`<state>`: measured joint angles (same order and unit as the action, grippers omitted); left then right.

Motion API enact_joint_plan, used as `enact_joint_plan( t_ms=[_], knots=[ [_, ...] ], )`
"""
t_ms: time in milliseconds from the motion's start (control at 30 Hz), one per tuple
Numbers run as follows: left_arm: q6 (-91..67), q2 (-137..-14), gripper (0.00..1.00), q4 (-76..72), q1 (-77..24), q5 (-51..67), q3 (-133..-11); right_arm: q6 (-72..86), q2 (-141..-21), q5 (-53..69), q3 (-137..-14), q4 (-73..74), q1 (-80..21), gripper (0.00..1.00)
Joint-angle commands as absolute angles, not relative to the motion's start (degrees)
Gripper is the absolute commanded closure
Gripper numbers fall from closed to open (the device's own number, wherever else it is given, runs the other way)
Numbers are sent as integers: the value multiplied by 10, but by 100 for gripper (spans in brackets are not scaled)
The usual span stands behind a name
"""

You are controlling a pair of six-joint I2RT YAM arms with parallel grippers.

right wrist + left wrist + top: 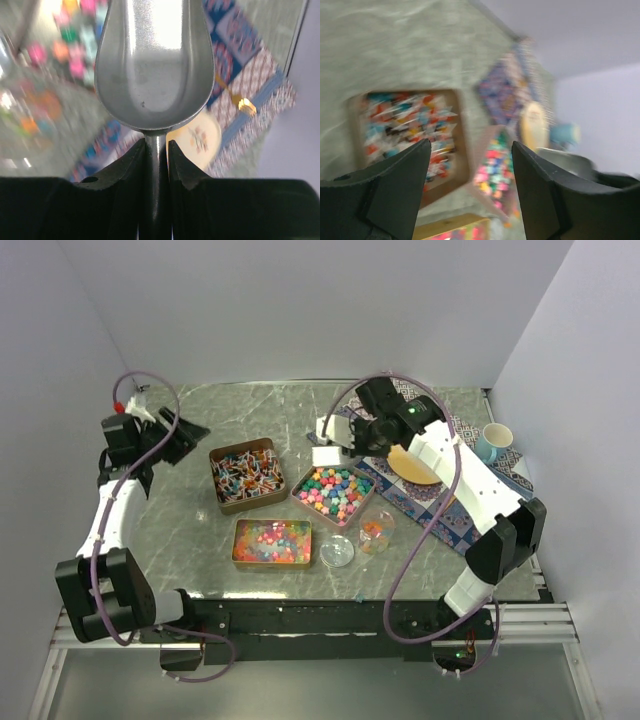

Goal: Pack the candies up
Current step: Scoop the fake candies from the storage box.

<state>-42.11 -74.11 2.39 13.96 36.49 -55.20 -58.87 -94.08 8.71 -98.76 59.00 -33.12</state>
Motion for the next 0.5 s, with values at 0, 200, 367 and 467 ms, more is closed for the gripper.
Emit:
enact_joint_plan(
  t_ms=[0,200,367,467],
  knots=[
    [-372,-721,29,149,138,206,-492,-748,-937,-27,-992,697,-316,100],
    [-432,-692,30,78,137,238,-404,-807,-983,-92,-1027,715,-312,100],
    [-417,-685,30,95,137,233,-404,-852,-1028,-135,-1069,735,-313,100],
    [-428,-680,29,85,138,242,-391,-871,-1048,-156,-1080,748,-319,100]
  ],
)
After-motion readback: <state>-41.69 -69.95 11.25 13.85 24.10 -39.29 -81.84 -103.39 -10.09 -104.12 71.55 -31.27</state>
